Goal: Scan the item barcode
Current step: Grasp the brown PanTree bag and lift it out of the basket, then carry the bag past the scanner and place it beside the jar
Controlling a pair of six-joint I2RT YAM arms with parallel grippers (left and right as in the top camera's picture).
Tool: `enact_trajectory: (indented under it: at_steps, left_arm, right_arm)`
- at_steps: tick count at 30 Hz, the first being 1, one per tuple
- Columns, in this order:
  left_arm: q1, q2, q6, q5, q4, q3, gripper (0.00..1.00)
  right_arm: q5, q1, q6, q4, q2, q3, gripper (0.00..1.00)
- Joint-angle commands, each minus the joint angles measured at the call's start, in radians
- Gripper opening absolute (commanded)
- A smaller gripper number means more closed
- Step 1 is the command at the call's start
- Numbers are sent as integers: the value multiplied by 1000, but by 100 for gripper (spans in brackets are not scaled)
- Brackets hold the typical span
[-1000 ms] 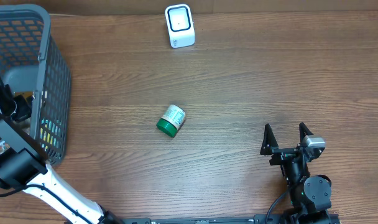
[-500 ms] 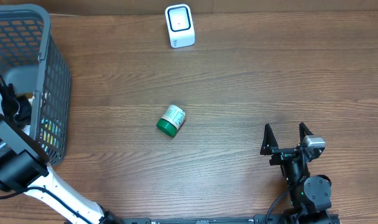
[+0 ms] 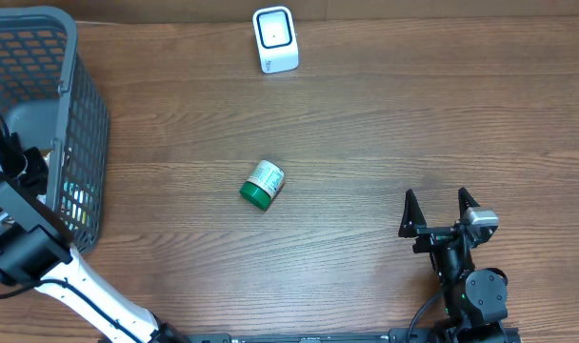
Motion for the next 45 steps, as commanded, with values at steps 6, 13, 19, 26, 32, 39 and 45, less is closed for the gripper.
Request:
enact_trajectory:
  at_steps: [6,13,19,26,32,39,45]
  left_arm:
    - [-39,16,-89,78,-192,452,4]
    - [-89,1,-103,279,-299,857,4]
    - [-151,-82,-194,435,-301,1072,4]
    - [-297,-218,-195,481,-333,1139,4]
    - [-472,-227,-188,398,-458,1131,4]
    - [-650,-222,-180,366,-458,901,4]
    - [-743,-222,-181,293,-458,585,4]
  right_arm:
    - [14,0,5,6,-1,-10,100]
    - [14,0,5,6,-1,-10,100]
    - [14,0,5,6,-1,-10,100]
    - [14,0,5,6,-1,-10,100]
    - [14,0,5,6,0,-10,100]
    - [14,0,5,6,0,-10,100]
    - [14,0,5,6,0,-10,100]
